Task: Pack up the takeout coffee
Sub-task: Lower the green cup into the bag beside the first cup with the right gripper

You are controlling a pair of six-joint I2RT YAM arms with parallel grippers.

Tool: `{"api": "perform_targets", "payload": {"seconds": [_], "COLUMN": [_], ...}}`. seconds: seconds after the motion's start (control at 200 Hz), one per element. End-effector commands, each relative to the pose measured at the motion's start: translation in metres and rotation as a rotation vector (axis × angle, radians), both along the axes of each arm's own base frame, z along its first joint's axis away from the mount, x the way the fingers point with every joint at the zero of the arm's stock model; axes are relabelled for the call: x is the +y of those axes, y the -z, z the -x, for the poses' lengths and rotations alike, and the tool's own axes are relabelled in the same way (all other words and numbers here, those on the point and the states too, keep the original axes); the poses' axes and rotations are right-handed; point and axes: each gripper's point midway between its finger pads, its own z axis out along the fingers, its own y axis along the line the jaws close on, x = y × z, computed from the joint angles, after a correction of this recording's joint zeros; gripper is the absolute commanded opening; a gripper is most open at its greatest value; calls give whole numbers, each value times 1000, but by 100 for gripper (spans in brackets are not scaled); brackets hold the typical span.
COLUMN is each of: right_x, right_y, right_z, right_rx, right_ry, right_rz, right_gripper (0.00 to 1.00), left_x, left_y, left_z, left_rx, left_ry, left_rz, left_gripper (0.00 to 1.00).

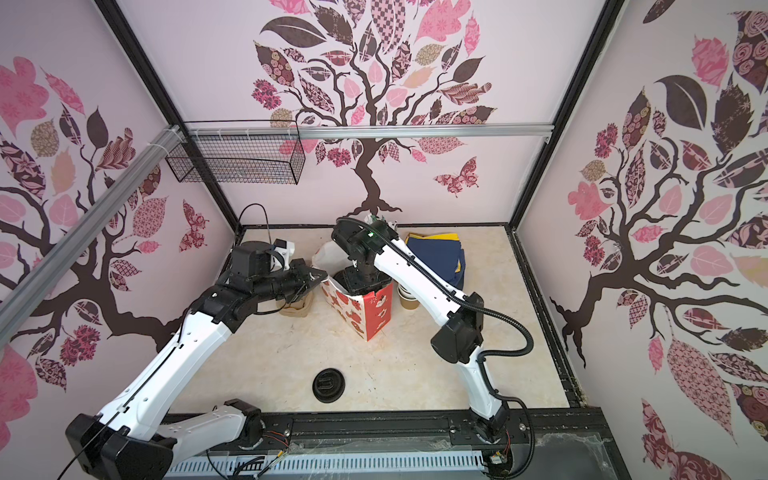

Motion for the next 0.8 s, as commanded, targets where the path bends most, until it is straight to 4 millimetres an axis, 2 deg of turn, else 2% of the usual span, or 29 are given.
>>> {"api": "perform_targets", "payload": {"seconds": [0.0, 0.275, 0.65, 0.795], "right_x": [-11, -5, 16, 19], "right_y": [-20, -20, -15, -5], "right_z": [13, 19, 5, 2], "right_rx": [3, 26, 4, 15], "right_ry": [-13, -40, -84, -95], "right_rz": [-21, -43, -61, -49], "right_gripper": [69, 68, 69, 69], "left_x": [2, 6, 5, 5], "left_y": [1, 7, 6, 5], "left_z": [3, 11, 7, 6], "left_rx": [6, 16, 5, 4], "left_ry": [-34, -65, -68, -62], "left_rz": [25, 29, 20, 14], "left_gripper": [0, 0, 0, 0]}}
